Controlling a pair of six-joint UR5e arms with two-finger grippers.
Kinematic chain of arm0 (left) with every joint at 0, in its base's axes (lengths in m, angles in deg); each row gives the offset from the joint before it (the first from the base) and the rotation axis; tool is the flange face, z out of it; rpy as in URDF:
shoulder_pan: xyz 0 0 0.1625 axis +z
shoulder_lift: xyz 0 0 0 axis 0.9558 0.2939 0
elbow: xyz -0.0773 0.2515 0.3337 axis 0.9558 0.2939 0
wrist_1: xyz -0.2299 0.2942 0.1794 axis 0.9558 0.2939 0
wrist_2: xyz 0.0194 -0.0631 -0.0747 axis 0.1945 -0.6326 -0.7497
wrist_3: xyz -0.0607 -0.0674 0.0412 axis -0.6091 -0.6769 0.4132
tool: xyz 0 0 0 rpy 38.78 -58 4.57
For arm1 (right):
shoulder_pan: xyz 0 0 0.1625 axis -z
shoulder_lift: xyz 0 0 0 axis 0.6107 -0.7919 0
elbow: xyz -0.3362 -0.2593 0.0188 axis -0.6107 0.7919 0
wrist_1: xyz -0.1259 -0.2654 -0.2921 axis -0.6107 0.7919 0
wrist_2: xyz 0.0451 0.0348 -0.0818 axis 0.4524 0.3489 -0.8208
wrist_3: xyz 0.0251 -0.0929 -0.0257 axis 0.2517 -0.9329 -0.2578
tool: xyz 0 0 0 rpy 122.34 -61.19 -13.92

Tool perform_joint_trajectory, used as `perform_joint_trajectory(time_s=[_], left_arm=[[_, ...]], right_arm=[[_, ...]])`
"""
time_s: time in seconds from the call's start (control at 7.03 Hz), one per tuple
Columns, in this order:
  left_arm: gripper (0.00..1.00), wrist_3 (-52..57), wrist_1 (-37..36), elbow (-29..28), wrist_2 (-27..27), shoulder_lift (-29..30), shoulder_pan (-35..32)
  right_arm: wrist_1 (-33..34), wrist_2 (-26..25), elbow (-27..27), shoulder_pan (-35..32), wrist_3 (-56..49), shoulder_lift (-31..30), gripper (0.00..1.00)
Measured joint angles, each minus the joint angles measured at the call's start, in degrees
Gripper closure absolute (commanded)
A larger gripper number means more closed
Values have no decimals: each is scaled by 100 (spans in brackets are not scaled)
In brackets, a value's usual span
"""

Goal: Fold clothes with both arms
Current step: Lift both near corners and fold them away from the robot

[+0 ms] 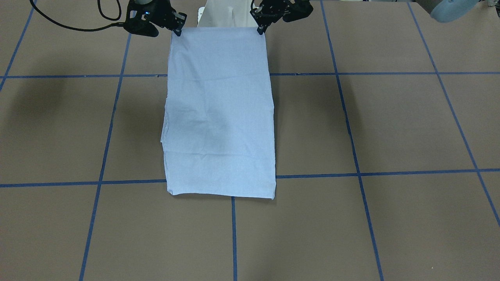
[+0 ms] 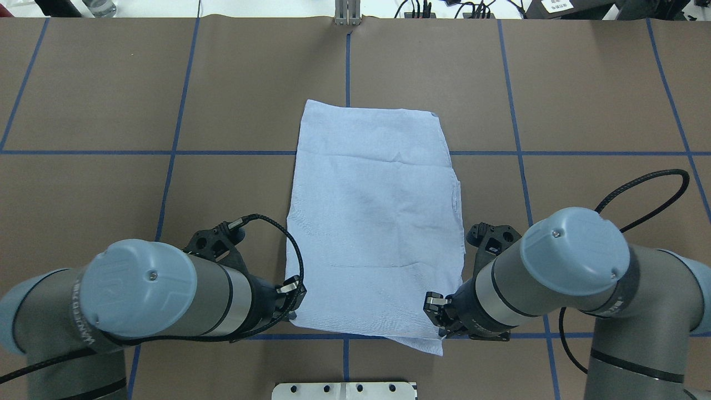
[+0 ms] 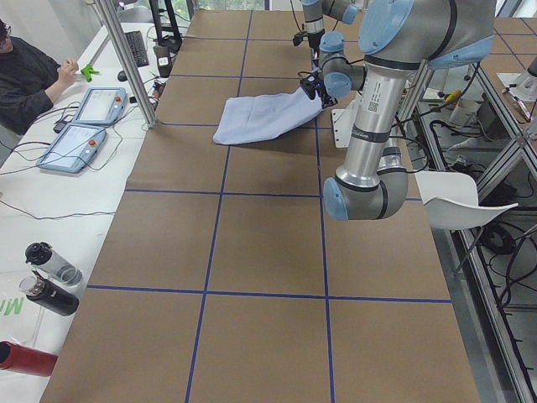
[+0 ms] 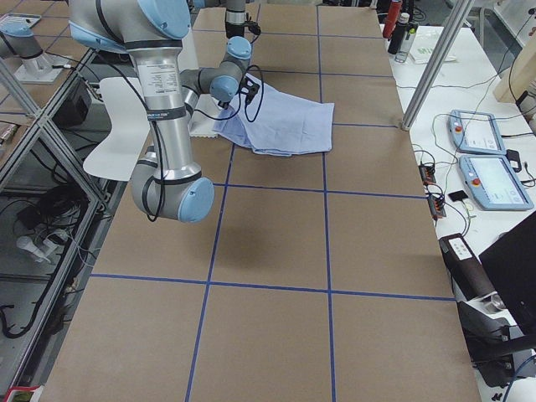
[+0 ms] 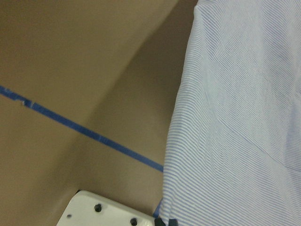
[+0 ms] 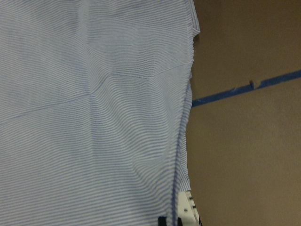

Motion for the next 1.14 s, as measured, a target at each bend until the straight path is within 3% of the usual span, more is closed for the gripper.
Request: perform_joint_trajectory(time_s=[0.28, 0.43, 0.85, 1.14], left_arm=[[100, -93, -367, 374, -207, 10, 413], [100, -115, -406, 479, -252, 8, 476], [100, -29, -409, 514, -361, 63, -82], [100, 375, -332, 30, -425, 265, -621]], right_arm=[[10, 964, -195, -122, 16, -19, 100], [11, 1132, -170, -116, 26, -7, 100], [3, 1110, 233, -113, 23, 119, 100], [1, 1061, 519, -316, -14, 388, 100]])
